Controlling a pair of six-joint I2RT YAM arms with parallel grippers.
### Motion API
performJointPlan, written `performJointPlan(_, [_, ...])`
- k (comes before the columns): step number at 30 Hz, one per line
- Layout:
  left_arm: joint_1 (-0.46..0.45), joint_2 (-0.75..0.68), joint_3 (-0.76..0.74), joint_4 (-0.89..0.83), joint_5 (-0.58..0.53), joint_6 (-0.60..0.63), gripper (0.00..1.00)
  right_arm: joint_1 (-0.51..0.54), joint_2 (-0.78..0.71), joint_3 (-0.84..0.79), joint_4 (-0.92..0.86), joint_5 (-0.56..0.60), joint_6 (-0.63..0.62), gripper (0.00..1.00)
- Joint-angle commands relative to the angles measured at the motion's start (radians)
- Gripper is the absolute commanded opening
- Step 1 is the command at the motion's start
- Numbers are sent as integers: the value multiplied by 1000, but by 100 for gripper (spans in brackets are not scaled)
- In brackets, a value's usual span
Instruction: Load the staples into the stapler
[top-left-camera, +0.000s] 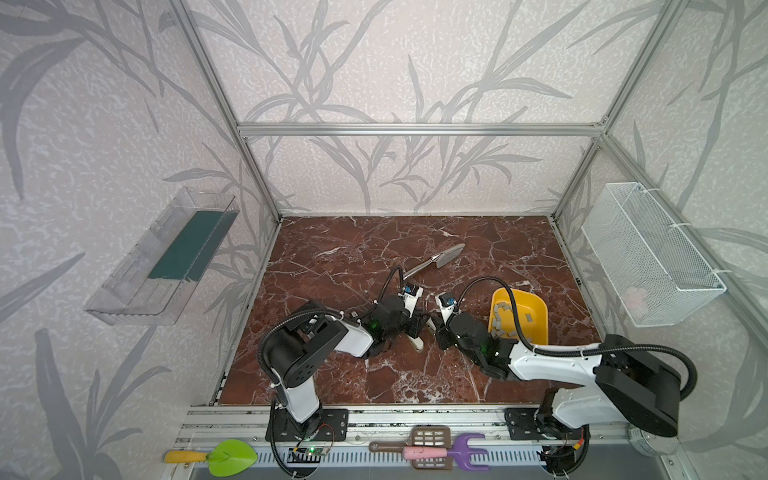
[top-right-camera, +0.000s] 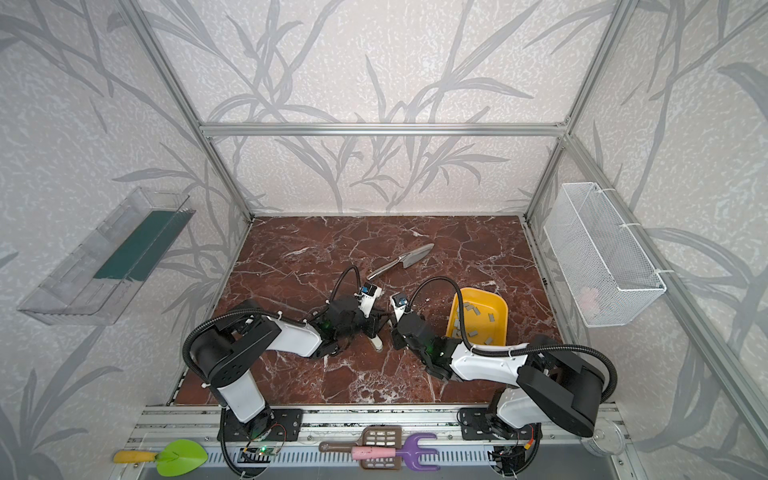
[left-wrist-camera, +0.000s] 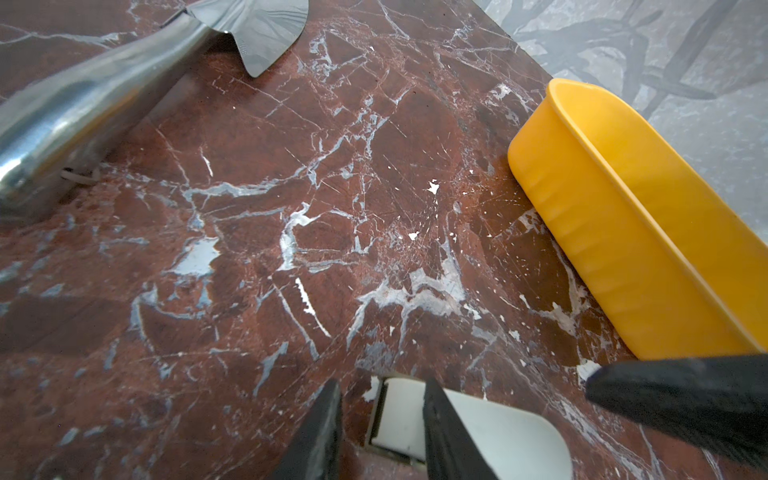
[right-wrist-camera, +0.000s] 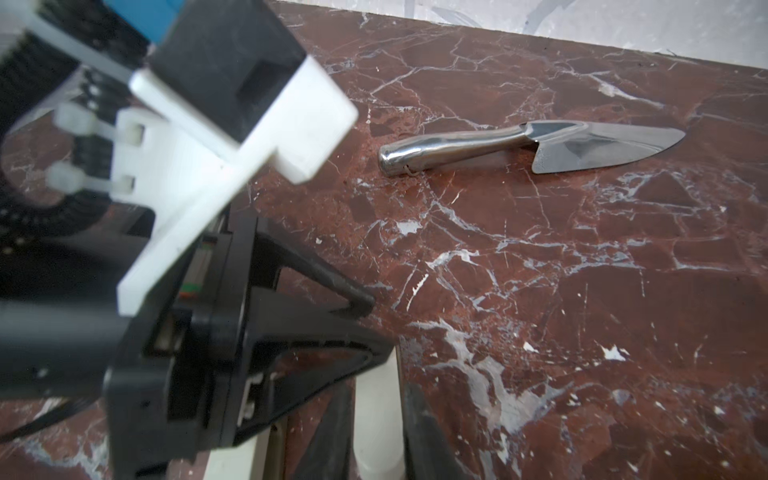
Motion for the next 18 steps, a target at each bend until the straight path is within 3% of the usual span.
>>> performJointPlan(1, [-3, 14, -10, 26, 14, 15, 35, -2, 60, 24, -11, 28, 1, 22])
performJointPlan(18, [-4, 18, -11, 29, 14, 15, 34, 6, 248, -99, 153, 9, 108, 15])
